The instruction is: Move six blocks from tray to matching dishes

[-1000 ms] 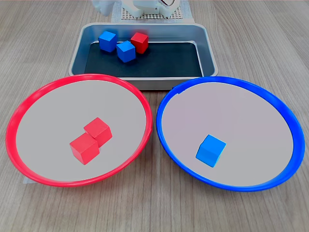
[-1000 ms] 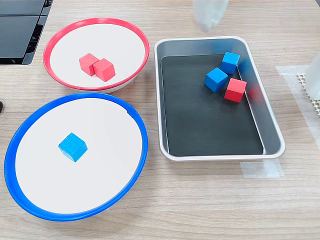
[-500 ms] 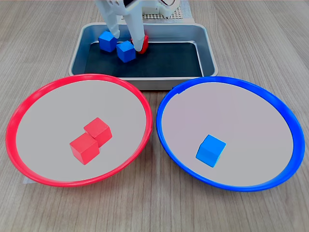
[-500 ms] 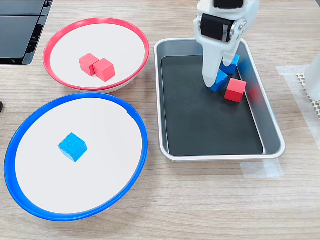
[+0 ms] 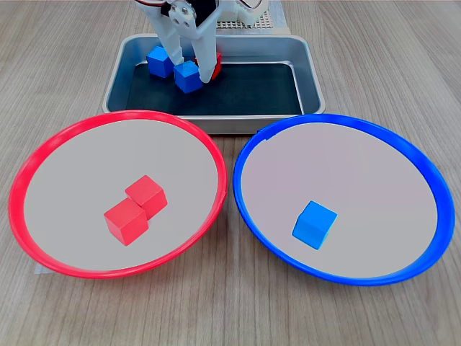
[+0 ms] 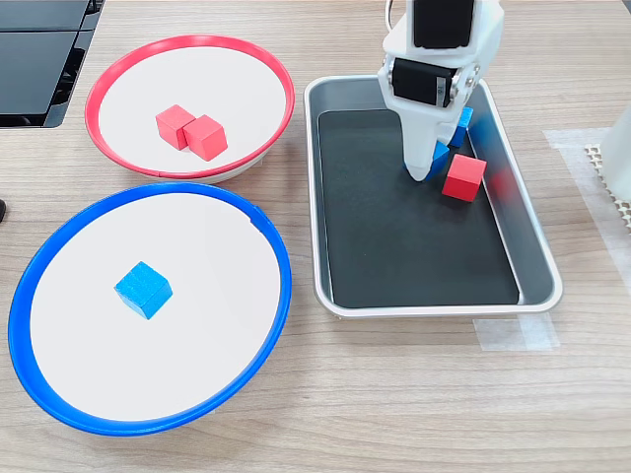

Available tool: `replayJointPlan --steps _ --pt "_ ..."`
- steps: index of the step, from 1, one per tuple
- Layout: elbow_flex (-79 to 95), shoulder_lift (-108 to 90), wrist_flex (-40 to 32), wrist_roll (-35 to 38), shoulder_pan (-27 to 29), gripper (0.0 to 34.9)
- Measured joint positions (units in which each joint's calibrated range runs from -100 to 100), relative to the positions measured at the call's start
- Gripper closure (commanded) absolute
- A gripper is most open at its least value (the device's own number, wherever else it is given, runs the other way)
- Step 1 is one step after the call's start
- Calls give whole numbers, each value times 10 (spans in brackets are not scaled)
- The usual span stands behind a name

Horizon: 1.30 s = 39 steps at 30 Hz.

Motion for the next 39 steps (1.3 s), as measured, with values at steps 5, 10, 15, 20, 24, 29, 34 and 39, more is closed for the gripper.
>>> replayJointPlan --steps 5,10,15,20,24,29,34,39 --pt "-19 4 3 11 0 347" --pt "-144 9 118 5 -26 347" --pt "-396 54 179 -100 -136 347" --pt "-520 181 45 -216 -236 306" --pt "-529 256 -28 -219 -264 74" --pt "-527 263 -42 -205 -267 144" --pt "-466 169 50 -163 -240 332" --pt "-346 34 201 -68 -113 346"
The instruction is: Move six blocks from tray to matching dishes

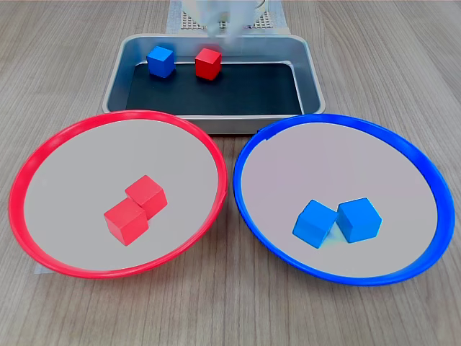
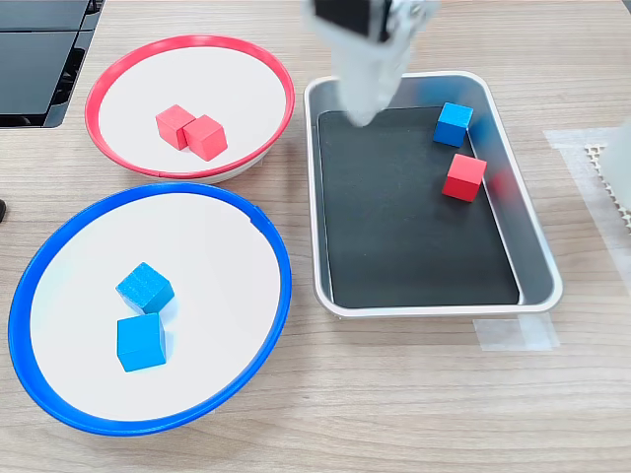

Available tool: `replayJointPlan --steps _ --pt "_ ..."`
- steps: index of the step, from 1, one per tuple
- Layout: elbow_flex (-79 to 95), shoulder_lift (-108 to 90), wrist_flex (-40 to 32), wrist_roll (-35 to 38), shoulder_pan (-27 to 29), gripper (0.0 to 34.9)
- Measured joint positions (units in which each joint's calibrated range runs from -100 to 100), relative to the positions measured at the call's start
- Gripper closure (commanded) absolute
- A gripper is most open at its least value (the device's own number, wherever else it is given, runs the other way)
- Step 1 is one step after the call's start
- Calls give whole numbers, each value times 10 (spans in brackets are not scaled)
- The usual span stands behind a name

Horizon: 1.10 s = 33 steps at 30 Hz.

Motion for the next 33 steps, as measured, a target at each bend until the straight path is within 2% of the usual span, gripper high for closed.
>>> replayJointPlan --steps 3,4,8,9,12,14,16,24,26,27,28,29,33 --pt "72 -51 10 61 87 341" --pt "107 -70 10 89 130 321" --pt "221 -99 -46 178 236 221" --pt "241 -100 -60 195 261 210" --pt "270 -101 -82 213 275 184" --pt "293 -101 -107 230 283 179" --pt "304 -101 -120 239 294 154" --pt "393 -105 -206 263 301 177" --pt "411 -107 -223 263 301 228" --pt "414 -107 -227 263 302 286" --pt "421 -107 -237 263 302 328" --pt "427 -107 -244 263 296 346" --pt "429 -107 -254 236 258 347"
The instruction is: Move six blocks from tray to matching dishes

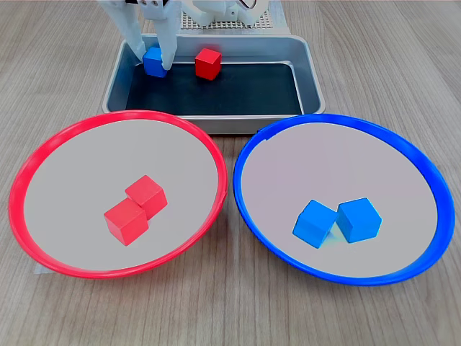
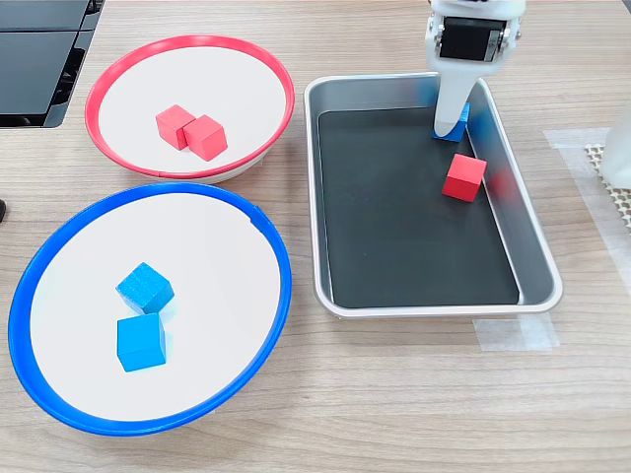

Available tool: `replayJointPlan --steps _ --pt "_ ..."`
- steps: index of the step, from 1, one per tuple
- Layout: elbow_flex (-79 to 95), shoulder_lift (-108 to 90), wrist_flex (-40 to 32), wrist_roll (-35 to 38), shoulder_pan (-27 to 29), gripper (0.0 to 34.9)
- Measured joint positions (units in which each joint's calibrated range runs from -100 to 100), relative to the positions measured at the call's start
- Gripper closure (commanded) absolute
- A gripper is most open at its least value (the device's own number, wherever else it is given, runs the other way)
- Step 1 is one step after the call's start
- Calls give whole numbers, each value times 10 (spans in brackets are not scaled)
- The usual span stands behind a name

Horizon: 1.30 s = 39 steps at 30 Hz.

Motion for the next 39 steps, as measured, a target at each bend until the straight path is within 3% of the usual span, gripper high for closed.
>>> replayJointPlan --steps 2,3,6,10,11,14,15,16,17,18,20,23,24,27,29,33,35,39 --pt "-34 0 32 -21 -35 348" --pt "-121 12 91 -75 -97 348" --pt "-266 50 161 -168 -165 348" --pt "-523 174 158 -322 -288 348" --pt "-604 226 131 -367 -318 347" --pt "-652 285 92 -395 -354 341" --pt "-658 308 67 -400 -372 314" --pt "-657 323 42 -401 -386 235" --pt "-652 339 9 -401 -397 206" --pt "-649 342 1 -401 -400 169" --pt "-628 344 -32 -394 -402 135" --pt "-599 346 -41 -375 -411 144" --pt "-581 333 -27 -365 -411 172" --pt "-538 281 20 -339 -389 322" --pt "-508 246 56 -320 -373 346" --pt "-407 128 177 -245 -295 346" --pt "-340 72 187 -206 -246 345" --pt "-184 -14 148 -139 -170 250"
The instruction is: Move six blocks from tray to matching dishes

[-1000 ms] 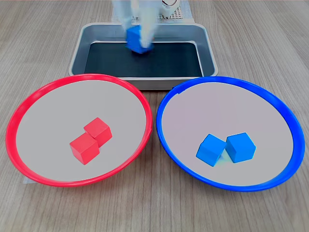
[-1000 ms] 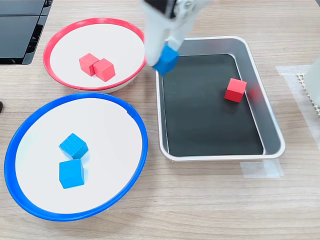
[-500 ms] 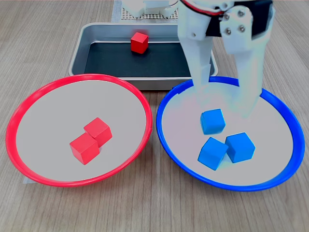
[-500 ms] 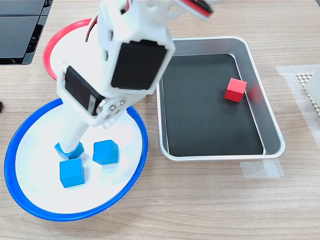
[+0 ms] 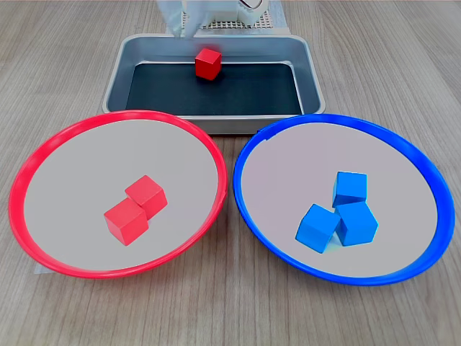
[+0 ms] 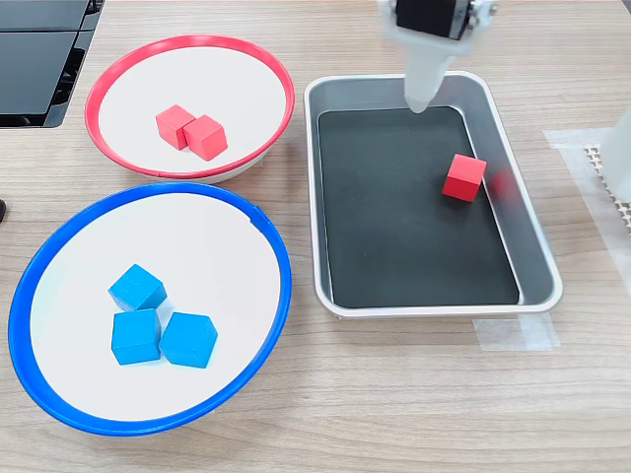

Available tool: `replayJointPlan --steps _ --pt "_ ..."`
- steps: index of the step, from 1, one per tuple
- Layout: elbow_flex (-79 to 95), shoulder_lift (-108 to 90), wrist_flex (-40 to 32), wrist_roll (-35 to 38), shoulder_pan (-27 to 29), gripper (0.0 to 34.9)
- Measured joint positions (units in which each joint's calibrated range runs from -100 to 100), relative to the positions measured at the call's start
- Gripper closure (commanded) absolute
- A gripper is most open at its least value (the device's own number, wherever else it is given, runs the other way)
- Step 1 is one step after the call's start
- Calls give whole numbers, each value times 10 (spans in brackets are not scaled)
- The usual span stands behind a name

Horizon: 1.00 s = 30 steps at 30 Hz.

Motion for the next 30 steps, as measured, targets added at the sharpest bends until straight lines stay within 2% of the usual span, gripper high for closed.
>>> replayJointPlan --steps 1,4,8,15,16,17,18,25,30 --pt "47 -20 -23 16 16 222" --pt "136 -54 -51 40 35 177" --pt "233 -111 -108 54 35 177" --pt "314 -142 -153 58 34 189" --pt "325 -142 -163 58 30 211" --pt "328 -142 -165 58 28 290" --pt "337 -142 -179 58 24 346" --pt "324 -139 -201 39 -1 348" --pt "141 -69 -232 -97 -12 349"
